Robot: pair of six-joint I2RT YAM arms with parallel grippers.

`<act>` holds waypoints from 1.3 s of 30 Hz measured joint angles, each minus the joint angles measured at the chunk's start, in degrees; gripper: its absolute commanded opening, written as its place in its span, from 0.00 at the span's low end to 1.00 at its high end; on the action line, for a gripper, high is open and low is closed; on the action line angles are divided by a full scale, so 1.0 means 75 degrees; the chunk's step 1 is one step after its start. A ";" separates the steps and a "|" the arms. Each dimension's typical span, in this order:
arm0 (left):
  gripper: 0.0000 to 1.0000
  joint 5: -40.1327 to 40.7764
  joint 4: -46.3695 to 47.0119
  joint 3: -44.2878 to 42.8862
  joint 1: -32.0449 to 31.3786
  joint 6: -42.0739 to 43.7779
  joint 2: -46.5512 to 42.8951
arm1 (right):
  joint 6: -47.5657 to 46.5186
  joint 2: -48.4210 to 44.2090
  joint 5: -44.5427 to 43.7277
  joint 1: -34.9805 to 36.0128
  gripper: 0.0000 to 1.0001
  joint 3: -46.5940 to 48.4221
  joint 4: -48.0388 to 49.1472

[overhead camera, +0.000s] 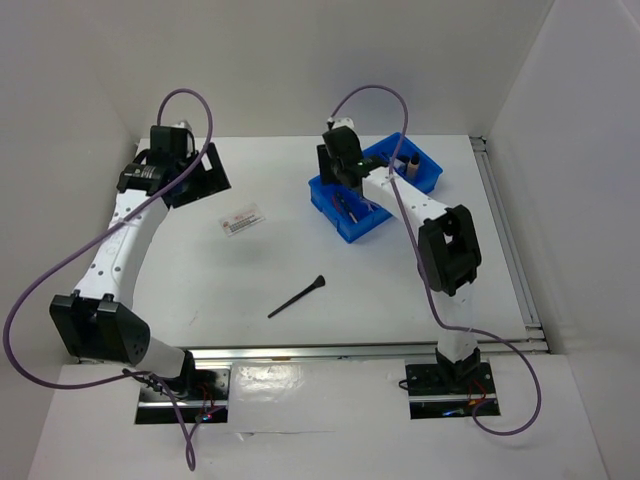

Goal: Organize the makeup

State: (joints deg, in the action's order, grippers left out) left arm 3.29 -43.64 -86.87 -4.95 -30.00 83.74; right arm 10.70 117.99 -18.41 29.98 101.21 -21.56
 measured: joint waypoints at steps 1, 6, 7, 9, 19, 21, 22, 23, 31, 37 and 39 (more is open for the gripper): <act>1.00 -0.0003 -0.0035 0.0000 0.0000 0.0003 -0.0044 | 0.0023 0.0006 -0.0047 0.0067 0.66 0.0152 -0.0108; 1.00 0.0003 -0.0184 0.0006 0.0000 0.0009 -0.0571 | 0.0609 -0.0114 -0.0169 0.0417 0.66 0.0868 -0.0866; 1.00 0.0009 -0.0189 0.0017 0.0000 0.0009 -0.0702 | 0.0816 -0.0210 -0.0137 0.0484 0.66 0.0860 -0.1110; 1.00 0.0044 -0.0213 0.0076 -0.0003 0.0006 -0.1055 | 0.1309 -0.0565 -0.0047 0.0670 0.66 0.0530 -0.1405; 1.00 0.0233 -0.0536 0.0391 -0.0187 -0.0047 -0.1801 | 0.4261 -0.2192 0.0825 0.2655 0.67 -0.2958 -0.1953; 1.00 0.0280 -0.0592 0.0449 -0.0248 -0.0047 -0.1821 | 0.4707 -0.2180 0.1058 0.2859 0.67 -0.3389 -0.2017; 1.00 0.0300 -0.0621 0.0472 -0.0265 -0.0047 -0.1842 | 0.4870 -0.2145 0.1157 0.2885 0.67 -0.3471 -0.2075; 1.00 0.0318 -0.0670 0.0487 -0.0271 -0.0050 -0.1862 | 0.5039 -0.2069 0.1241 0.2885 0.67 -0.3480 -0.2148; 1.00 0.0399 -0.0825 0.0504 -0.0283 -0.0050 -0.2189 | 0.5601 -0.1166 0.1731 0.2847 0.67 -0.3319 -0.2189; 1.00 0.0417 -0.0845 0.0562 -0.0283 -0.0050 -0.2253 | 0.5627 -0.0822 0.2052 0.2847 0.67 -0.3267 -0.2157; 1.00 0.0420 -0.0863 0.0571 -0.0283 -0.0047 -0.2253 | 0.5616 -0.0766 0.2127 0.2850 0.64 -0.3209 -0.2119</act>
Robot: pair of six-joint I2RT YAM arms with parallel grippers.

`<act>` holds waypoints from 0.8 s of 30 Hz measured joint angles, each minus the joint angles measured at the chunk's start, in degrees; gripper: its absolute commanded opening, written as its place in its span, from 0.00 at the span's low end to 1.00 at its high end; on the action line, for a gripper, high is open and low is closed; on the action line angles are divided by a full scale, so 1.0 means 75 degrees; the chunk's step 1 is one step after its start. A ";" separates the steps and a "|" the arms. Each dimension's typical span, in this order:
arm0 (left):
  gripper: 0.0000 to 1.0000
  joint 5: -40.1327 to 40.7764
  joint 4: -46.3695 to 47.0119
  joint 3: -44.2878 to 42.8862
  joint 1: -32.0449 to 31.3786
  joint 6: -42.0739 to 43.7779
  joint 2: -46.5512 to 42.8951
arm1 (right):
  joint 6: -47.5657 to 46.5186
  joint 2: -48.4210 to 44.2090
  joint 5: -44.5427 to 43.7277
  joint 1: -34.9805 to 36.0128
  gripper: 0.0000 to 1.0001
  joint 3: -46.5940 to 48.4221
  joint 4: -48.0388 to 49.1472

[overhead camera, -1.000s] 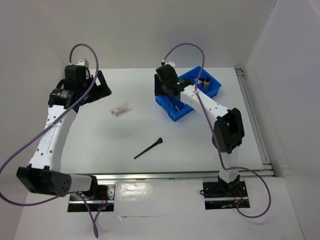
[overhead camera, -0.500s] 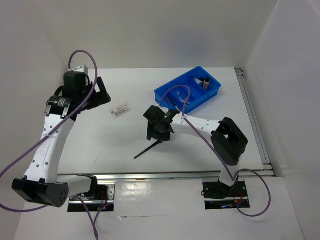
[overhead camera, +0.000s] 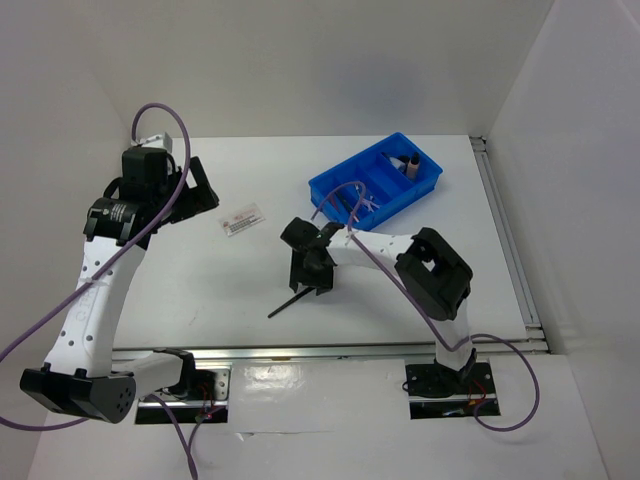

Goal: Organize the makeup

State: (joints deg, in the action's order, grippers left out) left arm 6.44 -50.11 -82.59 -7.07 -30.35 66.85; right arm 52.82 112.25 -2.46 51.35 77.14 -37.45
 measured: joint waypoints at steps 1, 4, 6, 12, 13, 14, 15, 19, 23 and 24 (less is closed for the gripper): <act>1.00 0.0000 0.0000 0.0003 0.0000 0.0000 0.0000 | 0.0000 0.0055 0.0020 0.0009 0.64 0.0070 -0.0020; 1.00 0.0003 0.0003 0.0015 0.0000 0.0000 0.0000 | -0.0026 0.0341 -0.0006 0.0067 0.55 0.0463 -0.0137; 1.00 0.0012 0.0000 0.0015 0.0000 0.0000 0.0000 | -0.0041 0.0525 -0.0169 0.0160 0.47 0.0731 -0.0172; 1.00 0.0114 0.0012 0.0047 0.0000 0.0009 0.0000 | -0.0169 0.1017 -0.0799 0.0417 0.23 0.1475 -0.0565; 1.00 0.0125 0.0012 0.0061 0.0000 0.0012 0.0000 | -0.0192 0.1064 -0.0918 0.0423 0.20 0.1550 -0.0612; 1.00 0.0140 0.0000 0.0067 0.0000 0.0012 0.0000 | -0.0204 0.1093 -0.0976 0.0434 0.18 0.1603 -0.0659; 1.00 0.0160 0.0000 0.0070 0.0000 0.0012 0.0000 | -0.0216 0.1110 -0.1052 0.0437 0.15 0.1635 -0.0688; 1.00 0.0227 0.0003 0.0070 0.0000 0.0015 0.0000 | -0.0417 0.1239 -0.1396 0.0443 0.11 0.1906 -0.0860; 1.00 0.0283 0.0003 0.0070 0.0000 0.0017 0.0000 | -0.1294 0.1230 -0.1792 0.0402 0.11 0.2159 -0.0761; 1.00 0.0294 0.0003 0.0070 0.0000 0.0023 0.0003 | -0.1696 0.1172 -0.1897 0.0370 0.11 0.2177 -0.0621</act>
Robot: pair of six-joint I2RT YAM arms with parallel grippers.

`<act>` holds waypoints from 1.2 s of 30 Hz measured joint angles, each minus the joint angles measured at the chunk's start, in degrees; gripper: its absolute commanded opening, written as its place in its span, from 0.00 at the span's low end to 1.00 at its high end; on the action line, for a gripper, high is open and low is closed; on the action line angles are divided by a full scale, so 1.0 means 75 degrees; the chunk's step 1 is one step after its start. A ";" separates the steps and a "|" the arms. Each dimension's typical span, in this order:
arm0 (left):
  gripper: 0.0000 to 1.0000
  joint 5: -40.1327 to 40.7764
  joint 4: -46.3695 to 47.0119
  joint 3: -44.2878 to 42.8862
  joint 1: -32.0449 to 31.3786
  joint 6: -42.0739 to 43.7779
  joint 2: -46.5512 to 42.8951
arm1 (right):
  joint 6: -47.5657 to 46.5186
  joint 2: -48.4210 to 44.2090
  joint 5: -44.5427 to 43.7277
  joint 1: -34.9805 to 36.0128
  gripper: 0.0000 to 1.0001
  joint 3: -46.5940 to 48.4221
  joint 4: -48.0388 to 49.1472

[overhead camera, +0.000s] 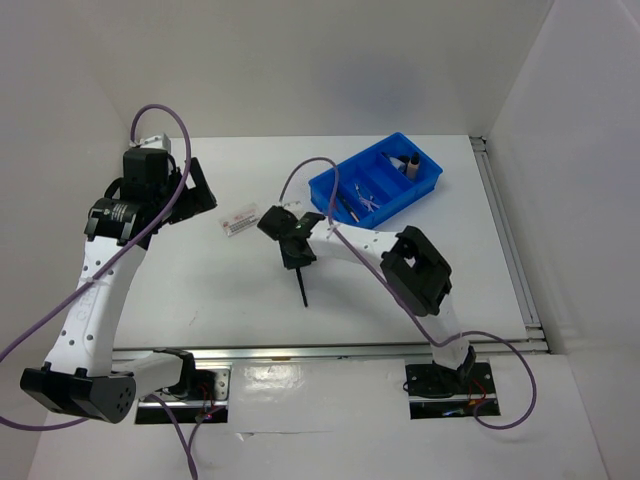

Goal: Organize the makeup

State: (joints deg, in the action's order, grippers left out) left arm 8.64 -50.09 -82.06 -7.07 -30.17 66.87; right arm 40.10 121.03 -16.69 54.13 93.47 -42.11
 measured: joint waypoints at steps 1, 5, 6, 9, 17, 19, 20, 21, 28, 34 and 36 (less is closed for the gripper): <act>1.00 0.0009 0.0000 0.0000 0.0000 0.0000 0.0000 | -0.0446 -0.0114 -0.0105 -0.0055 0.11 -0.0003 0.0195; 1.00 0.0015 0.0017 0.0000 0.0000 0.0000 0.0044 | -0.2174 -0.0816 -0.0294 -0.0568 0.11 -0.0009 0.1212; 1.00 0.0023 0.0026 0.0000 0.0000 0.0000 0.0067 | -0.2620 -0.1046 -0.0332 -0.0790 0.12 -0.0006 0.1545; 1.00 0.0073 0.0061 0.0000 0.0000 0.0003 0.0172 | -0.3657 -0.1550 -0.0548 -0.1463 0.12 0.0122 0.2465; 1.00 0.0213 0.0233 -0.0047 0.0000 0.0006 0.0557 | -0.5222 -0.1230 -0.1032 -0.2763 0.12 0.1256 0.3704; 1.00 0.0213 0.0286 -0.0061 0.0000 0.0015 0.0656 | -0.5421 -0.0947 -0.1029 -0.2847 0.12 0.1451 0.3891; 1.00 0.0216 0.0289 -0.0067 0.0000 0.0017 0.0679 | -0.5517 -0.0801 -0.1029 -0.2868 0.12 0.1498 0.3934; 1.00 0.0221 0.0289 -0.0067 0.0000 0.0020 0.0694 | -0.5613 -0.0667 -0.1037 -0.2873 0.13 0.1501 0.3952; 1.00 0.0312 0.0303 -0.0073 0.0003 0.0035 0.0699 | -0.5992 -0.0175 -0.1058 -0.2873 0.13 0.1209 0.3920; 1.00 0.0358 0.0312 -0.0073 0.0003 0.0035 0.0699 | -0.6041 -0.0181 -0.1061 -0.2873 0.13 0.0589 0.3902; 1.00 0.0361 0.0312 -0.0073 0.0003 0.0035 0.0699 | -0.6041 -0.0227 -0.1058 -0.2873 0.13 0.0323 0.3858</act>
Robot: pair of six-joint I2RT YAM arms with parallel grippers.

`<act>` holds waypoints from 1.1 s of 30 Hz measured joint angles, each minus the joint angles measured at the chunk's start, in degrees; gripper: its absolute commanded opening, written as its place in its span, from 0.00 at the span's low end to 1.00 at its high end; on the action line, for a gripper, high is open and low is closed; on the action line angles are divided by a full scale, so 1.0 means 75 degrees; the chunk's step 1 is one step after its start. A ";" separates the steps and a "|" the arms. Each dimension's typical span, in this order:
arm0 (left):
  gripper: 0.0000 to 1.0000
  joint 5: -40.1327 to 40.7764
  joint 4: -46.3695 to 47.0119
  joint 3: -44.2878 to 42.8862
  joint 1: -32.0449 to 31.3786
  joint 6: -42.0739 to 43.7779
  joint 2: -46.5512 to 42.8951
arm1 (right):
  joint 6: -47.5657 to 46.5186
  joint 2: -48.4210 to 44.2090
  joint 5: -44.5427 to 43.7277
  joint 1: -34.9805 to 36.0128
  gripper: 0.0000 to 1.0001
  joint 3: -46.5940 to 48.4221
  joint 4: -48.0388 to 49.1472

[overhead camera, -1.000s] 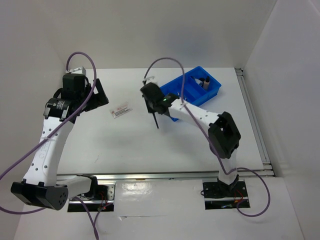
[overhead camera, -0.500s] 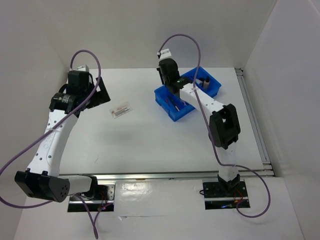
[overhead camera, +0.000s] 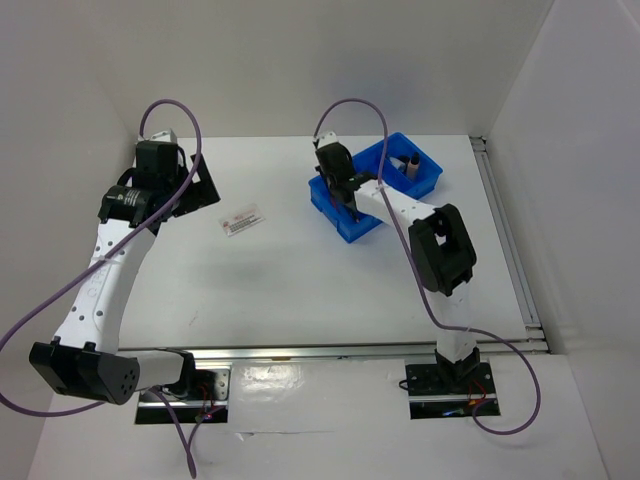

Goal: Organize the makeup

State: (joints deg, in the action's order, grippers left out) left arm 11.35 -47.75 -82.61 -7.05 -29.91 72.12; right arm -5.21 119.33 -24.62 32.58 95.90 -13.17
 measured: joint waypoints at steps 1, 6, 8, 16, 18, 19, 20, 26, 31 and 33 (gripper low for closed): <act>1.00 -0.0003 0.0003 0.0000 0.0000 0.0000 0.0000 | 0.0006 -0.0026 0.0003 0.0000 0.13 -0.0108 -0.0026; 1.00 -0.0009 0.0006 0.0000 0.0000 0.0000 0.0000 | 0.0085 -0.0224 0.0032 0.0000 0.31 -0.0411 -0.0198; 1.00 -0.0009 0.0009 0.0000 0.0000 0.0000 0.0000 | 0.0131 -0.0350 0.0026 0.0000 0.57 -0.0455 -0.0303; 1.00 -0.0087 0.0029 0.0000 0.0000 -0.0003 -0.0047 | 0.0315 -0.0490 0.0230 0.0003 0.72 0.0662 -0.0991; 1.00 -0.0114 0.0032 0.0003 0.0000 -0.0009 -0.0052 | 0.0472 -0.0440 0.0417 0.0012 0.72 0.1445 -0.1265; 1.00 -0.0125 0.0032 0.0003 0.0000 -0.0012 -0.0052 | 0.0562 -0.0347 0.0513 0.0023 0.72 0.1993 -0.1480; 1.00 -0.0134 0.0032 0.0003 0.0000 -0.0020 -0.0052 | 0.0662 -0.0227 0.0647 0.0047 0.72 0.2509 -0.1527; 1.00 -0.0309 -0.0149 -0.0003 0.0149 -0.0050 0.0452 | 0.1285 0.0670 0.1562 0.0618 0.72 0.4503 -0.1950; 0.93 -0.0662 -0.0309 0.0029 0.0472 -0.0082 0.1338 | 0.1647 0.1906 0.2375 0.1151 0.84 0.5219 -0.2512; 0.90 -0.0982 -0.0187 0.0055 0.0842 -0.0146 0.1580 | 0.1798 0.2294 0.2704 0.1259 0.86 0.5222 -0.2795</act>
State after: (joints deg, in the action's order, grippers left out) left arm 3.99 -49.15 -82.19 -0.73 -31.00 83.96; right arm 8.27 136.53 -4.34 42.02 135.06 -34.13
